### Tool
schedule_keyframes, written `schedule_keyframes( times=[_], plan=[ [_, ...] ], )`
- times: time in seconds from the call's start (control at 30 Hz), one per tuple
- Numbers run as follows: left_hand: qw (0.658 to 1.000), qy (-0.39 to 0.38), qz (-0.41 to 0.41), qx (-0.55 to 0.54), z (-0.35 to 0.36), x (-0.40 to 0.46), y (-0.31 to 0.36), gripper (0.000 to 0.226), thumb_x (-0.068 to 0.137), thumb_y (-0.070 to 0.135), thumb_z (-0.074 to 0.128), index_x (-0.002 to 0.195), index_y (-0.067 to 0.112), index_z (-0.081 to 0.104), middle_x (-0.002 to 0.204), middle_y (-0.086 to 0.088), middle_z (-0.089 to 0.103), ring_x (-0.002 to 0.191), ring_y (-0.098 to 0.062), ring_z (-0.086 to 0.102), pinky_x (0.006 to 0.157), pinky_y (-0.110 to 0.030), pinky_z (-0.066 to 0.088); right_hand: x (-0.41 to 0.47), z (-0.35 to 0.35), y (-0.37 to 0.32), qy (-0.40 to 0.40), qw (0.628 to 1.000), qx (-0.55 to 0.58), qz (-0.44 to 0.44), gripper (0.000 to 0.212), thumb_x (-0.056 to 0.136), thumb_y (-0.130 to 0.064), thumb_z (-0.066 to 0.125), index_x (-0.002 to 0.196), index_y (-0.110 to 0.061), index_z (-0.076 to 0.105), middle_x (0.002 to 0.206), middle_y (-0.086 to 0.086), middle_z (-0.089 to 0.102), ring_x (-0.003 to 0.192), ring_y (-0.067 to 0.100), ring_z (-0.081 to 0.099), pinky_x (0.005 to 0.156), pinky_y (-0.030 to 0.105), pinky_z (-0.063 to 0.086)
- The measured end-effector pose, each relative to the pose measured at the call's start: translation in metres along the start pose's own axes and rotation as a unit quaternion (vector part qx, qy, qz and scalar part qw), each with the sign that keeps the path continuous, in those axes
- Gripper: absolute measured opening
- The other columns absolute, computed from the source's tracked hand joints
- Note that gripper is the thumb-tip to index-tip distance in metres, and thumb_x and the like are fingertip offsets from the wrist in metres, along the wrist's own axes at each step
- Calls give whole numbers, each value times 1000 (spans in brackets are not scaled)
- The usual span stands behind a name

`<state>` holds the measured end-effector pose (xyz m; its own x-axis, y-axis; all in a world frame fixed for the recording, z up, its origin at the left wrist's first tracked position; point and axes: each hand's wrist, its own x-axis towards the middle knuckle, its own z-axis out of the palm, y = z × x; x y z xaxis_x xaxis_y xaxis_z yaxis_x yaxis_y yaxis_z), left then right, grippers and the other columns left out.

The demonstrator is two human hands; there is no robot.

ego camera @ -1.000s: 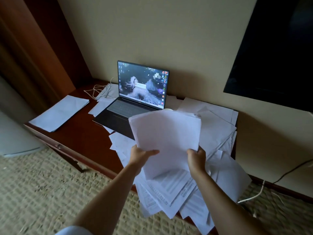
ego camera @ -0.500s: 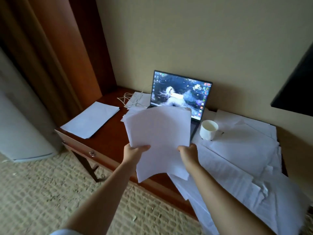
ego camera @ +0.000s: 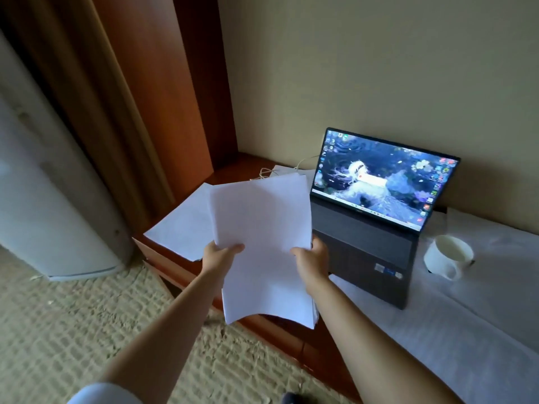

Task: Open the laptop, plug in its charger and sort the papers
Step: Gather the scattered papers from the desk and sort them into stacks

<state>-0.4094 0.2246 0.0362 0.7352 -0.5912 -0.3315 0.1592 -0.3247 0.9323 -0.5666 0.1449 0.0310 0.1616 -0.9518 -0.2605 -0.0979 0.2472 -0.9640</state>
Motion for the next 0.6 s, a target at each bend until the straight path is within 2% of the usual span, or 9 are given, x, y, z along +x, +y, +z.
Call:
schedule_keyframes(
  times=[0.13, 0.27, 0.4, 0.5, 0.57, 0.6],
  plan=[
    [999, 19, -13, 44, -13, 51, 2, 25, 89, 22, 64, 109, 9, 57, 102, -11, 64, 88, -27, 59, 77, -37, 47, 46, 43, -2, -21, 999, 18, 24, 30, 76, 5, 55, 99, -10, 65, 91, 7, 68, 79, 23, 63, 57, 23, 44],
    [995, 48, -14, 82, -31, 97, 12, 11, 92, 13, 56, 103, 11, 56, 102, -13, 62, 83, -27, 57, 77, -35, 47, 73, 82, -6, -19, 998, 32, 54, 27, 75, 7, 54, 94, -9, 62, 88, 9, 67, 74, 24, 62, 58, 24, 46],
    [993, 49, 1, 111, -46, 139, 25, 13, 92, 10, 53, 104, 16, 53, 102, -9, 60, 91, -29, 58, 77, -35, 48, 93, 123, -5, -9, 997, 28, 71, 27, 76, 7, 56, 96, -12, 58, 91, 7, 66, 77, 22, 60, 58, 23, 45],
    [989, 37, 9, 143, -61, 182, 32, 19, 91, 10, 54, 110, 13, 56, 106, -9, 62, 92, -28, 60, 68, -30, 49, 107, 159, -2, 21, 997, -3, 78, 29, 78, 2, 56, 100, -17, 56, 93, 2, 64, 78, 19, 58, 61, 23, 43],
    [986, 19, 20, 163, -72, 212, 34, 28, 88, 8, 55, 117, 9, 59, 107, -12, 64, 88, -28, 61, 56, -25, 46, 114, 185, 3, 44, 995, -16, 84, 33, 79, 2, 55, 108, -15, 57, 100, 3, 64, 82, 20, 57, 65, 24, 42],
    [985, 10, 24, 168, -78, 227, 36, 32, 87, 8, 57, 118, 9, 60, 107, -12, 65, 86, -27, 62, 56, -24, 46, 118, 198, 5, 58, 994, -16, 86, 36, 80, 3, 55, 112, -12, 57, 104, 5, 64, 85, 21, 58, 68, 24, 42]
  ],
)
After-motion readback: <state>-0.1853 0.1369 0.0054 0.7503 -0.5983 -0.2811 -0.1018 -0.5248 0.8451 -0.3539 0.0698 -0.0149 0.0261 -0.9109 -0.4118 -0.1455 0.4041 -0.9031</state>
